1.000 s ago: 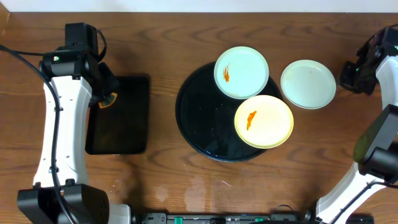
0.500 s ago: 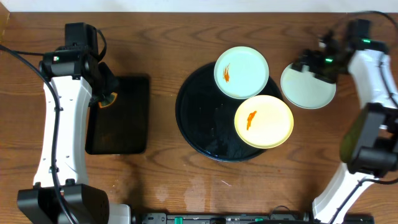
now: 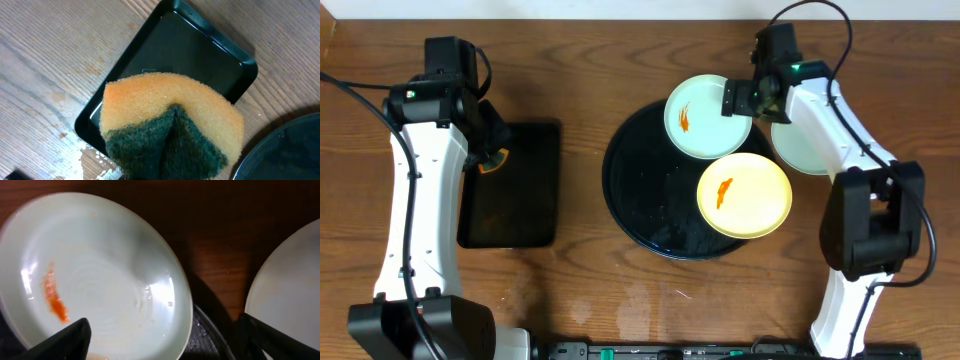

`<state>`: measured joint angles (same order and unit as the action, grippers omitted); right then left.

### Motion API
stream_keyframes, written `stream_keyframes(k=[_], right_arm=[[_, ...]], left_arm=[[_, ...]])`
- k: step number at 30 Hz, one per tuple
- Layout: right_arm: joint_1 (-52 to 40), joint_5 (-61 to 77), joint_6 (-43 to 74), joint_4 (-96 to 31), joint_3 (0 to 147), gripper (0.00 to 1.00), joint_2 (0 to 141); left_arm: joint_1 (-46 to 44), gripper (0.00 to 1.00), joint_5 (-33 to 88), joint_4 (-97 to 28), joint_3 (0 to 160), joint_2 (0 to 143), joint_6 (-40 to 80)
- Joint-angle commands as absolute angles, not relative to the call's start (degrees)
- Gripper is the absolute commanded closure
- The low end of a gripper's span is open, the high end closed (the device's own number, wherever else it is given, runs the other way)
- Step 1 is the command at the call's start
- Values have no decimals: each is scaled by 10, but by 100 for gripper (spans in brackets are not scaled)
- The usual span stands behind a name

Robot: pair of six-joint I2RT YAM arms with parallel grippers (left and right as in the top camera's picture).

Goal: Clean dirty plates on tray and stack at the side

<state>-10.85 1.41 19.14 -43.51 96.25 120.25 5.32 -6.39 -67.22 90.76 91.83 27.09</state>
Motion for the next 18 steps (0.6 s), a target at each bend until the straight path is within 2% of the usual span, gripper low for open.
stream_keyframes(k=[1, 4, 8, 10, 12, 13, 18], right_arm=[[-115, -5, 218, -428, 961, 13, 1230], [-117, -6, 218, -421, 961, 40, 1241], [-117, -6, 207, -417, 961, 43, 1259], [-117, -6, 206, -417, 961, 50, 1268], [-117, 1, 203, -417, 961, 52, 1274], [-117, 30, 182, -416, 961, 65, 1275], [-128, 63, 175, -418, 963, 90, 1274]], left_arm=[[56, 92, -71, -673, 902, 918, 266], [56, 92, -71, -673, 902, 918, 266], [56, 92, -71, -673, 902, 918, 266], [56, 92, -71, -673, 902, 918, 266], [56, 92, -71, -673, 902, 918, 266], [56, 92, -71, -673, 902, 918, 266], [56, 92, -71, -672, 902, 918, 266]])
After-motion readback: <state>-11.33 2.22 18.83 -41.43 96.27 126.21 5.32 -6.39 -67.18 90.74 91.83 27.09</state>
